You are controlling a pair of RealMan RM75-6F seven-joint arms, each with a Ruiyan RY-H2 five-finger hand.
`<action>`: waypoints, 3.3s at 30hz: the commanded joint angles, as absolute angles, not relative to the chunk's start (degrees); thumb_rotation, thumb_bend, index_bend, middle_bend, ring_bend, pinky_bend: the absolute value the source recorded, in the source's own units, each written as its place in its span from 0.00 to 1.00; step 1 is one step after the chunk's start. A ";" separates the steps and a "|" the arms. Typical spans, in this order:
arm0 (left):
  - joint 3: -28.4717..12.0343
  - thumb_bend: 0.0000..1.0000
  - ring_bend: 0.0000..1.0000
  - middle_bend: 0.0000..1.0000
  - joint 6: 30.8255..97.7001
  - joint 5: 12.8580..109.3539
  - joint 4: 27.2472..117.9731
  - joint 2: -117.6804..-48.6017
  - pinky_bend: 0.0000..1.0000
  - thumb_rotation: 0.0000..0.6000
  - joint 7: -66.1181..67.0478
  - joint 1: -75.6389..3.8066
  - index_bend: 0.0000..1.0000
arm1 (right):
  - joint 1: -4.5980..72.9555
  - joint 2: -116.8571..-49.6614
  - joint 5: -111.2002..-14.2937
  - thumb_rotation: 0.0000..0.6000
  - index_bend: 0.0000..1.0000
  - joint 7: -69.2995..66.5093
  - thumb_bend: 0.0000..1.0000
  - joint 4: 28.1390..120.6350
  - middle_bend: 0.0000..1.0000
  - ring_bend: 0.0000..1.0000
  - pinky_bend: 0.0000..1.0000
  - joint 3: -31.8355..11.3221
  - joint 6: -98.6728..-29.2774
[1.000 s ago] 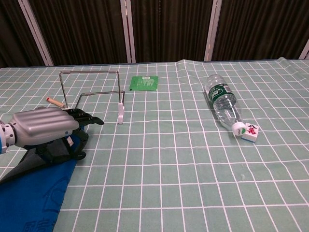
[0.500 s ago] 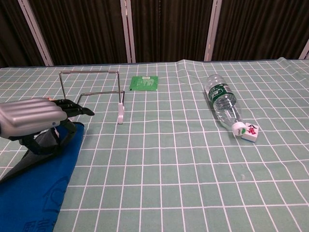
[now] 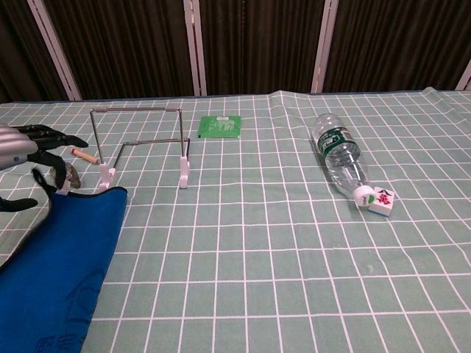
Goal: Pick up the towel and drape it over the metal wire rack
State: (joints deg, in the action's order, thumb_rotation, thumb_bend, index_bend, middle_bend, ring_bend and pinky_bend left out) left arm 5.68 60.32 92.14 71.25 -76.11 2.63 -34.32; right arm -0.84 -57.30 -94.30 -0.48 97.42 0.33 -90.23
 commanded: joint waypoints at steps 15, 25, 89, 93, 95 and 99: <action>5.48 0.18 0.69 0.68 73.07 98.62 72.20 -71.64 0.67 1.00 -5.71 -31.48 0.00 | -1.06 -57.01 -95.15 1.00 0.00 -0.99 0.00 97.67 0.00 0.00 0.00 0.60 -90.98; 3.38 0.17 1.00 0.99 59.56 92.52 80.11 -72.74 1.00 1.00 3.54 -35.81 0.18 | -1.34 -56.80 -95.57 1.00 0.00 -1.37 0.00 97.64 0.00 0.00 0.00 0.75 -91.62; -2.37 0.38 0.98 0.97 42.67 77.59 63.74 -90.60 1.00 1.00 9.91 -44.27 0.49 | 0.85 -58.14 -88.97 1.00 0.00 -0.91 0.00 95.73 0.00 0.00 0.00 -0.84 -85.87; -2.19 0.40 0.98 0.97 42.69 77.64 63.80 -90.57 1.00 1.00 9.63 -44.21 0.60 | 0.85 -58.13 -88.96 1.00 0.00 -0.93 0.00 95.72 0.00 0.00 0.00 -0.82 -85.87; -2.07 0.44 0.98 0.97 42.97 77.77 63.92 -90.37 1.00 1.00 9.54 -44.08 0.64 | 0.85 -58.12 -89.03 1.00 0.00 -0.94 0.00 95.73 0.00 0.00 0.00 -0.79 -85.89; -1.90 0.56 0.98 0.97 43.29 77.84 64.63 -89.56 1.00 1.00 9.50 -43.87 0.67 | 0.78 -58.06 -89.31 1.00 0.00 -0.96 0.00 95.85 0.00 0.00 0.00 -0.71 -86.12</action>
